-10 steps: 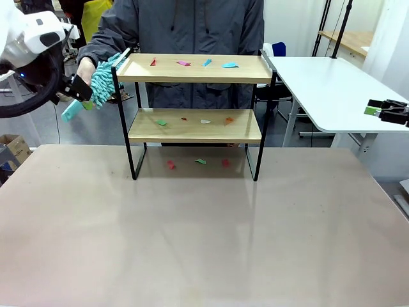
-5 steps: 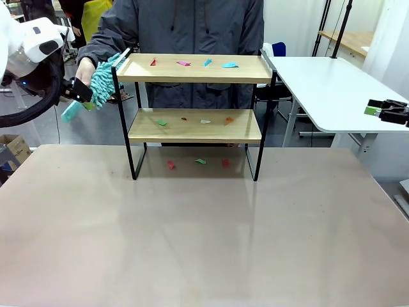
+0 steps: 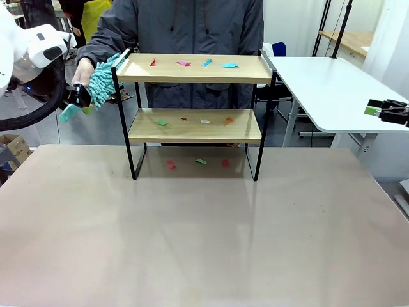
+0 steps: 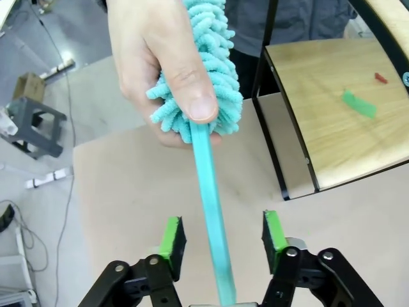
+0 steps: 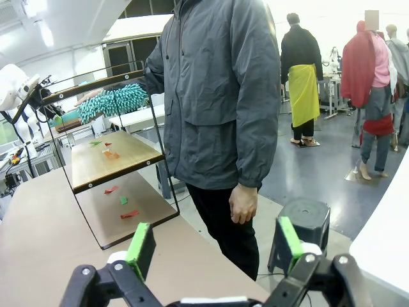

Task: Clean the shelf.
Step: Pick up the Duster handed by the human, then clean the specific section of the Shelf indicated by the human with the Duster.

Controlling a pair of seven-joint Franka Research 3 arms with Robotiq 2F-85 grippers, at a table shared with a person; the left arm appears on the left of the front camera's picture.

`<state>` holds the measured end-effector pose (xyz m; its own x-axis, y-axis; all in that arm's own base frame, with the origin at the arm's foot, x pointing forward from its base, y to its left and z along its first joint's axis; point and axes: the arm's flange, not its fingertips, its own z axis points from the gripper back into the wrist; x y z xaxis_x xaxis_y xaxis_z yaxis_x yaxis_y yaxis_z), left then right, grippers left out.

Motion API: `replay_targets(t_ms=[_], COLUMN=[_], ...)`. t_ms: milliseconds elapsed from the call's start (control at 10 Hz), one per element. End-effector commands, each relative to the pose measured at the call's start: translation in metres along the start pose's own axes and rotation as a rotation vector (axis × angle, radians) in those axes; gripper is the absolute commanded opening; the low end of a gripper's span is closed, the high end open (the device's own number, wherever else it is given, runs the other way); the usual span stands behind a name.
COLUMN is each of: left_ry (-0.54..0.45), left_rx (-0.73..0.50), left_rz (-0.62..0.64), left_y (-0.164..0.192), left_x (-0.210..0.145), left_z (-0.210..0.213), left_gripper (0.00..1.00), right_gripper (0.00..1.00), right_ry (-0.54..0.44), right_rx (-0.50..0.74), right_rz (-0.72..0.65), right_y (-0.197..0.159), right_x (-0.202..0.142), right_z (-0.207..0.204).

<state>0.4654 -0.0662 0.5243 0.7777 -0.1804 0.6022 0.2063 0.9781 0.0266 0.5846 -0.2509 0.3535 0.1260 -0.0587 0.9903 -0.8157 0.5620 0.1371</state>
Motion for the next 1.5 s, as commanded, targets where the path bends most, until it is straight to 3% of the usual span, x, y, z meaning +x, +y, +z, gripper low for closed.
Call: replay_targets(t_ms=[0, 600, 800, 900, 1000, 1400], left_ry=[0.003, 0.028, 0.034, -0.01, 0.032, 0.032], left_rx=[0.049, 0.118, 0.096, 0.054, 0.074, 0.074], left_rz=[0.015, 0.076, 0.096, 0.13, 0.066, 0.066], left_y=[-0.002, -0.005, -0.004, -0.005, 0.001, 0.001], left_x=[0.003, -0.002, -0.004, -0.004, -0.002, -0.002], left_z=[0.002, 0.008, 0.012, 0.016, 0.007, 0.007], left_gripper=[0.0, 0.0, 0.0, 0.0, 0.0, 0.0], right_gripper=[1.0, 1.0, 1.0, 1.0, 1.0, 1.0], right_ry=[-0.007, -0.007, -0.007, -0.007, -0.007, -0.007], right_rx=[-0.002, -0.002, -0.002, -0.002, -0.002, -0.002], right_rz=[0.005, 0.005, 0.005, 0.005, 0.005, 0.005], right_y=[0.0, 0.0, 0.0, 0.0, 0.0, 0.0], right_x=[0.003, 0.003, 0.003, 0.003, 0.003, 0.003], right_z=[-0.002, -0.002, -0.002, -0.002, -0.002, -0.002])
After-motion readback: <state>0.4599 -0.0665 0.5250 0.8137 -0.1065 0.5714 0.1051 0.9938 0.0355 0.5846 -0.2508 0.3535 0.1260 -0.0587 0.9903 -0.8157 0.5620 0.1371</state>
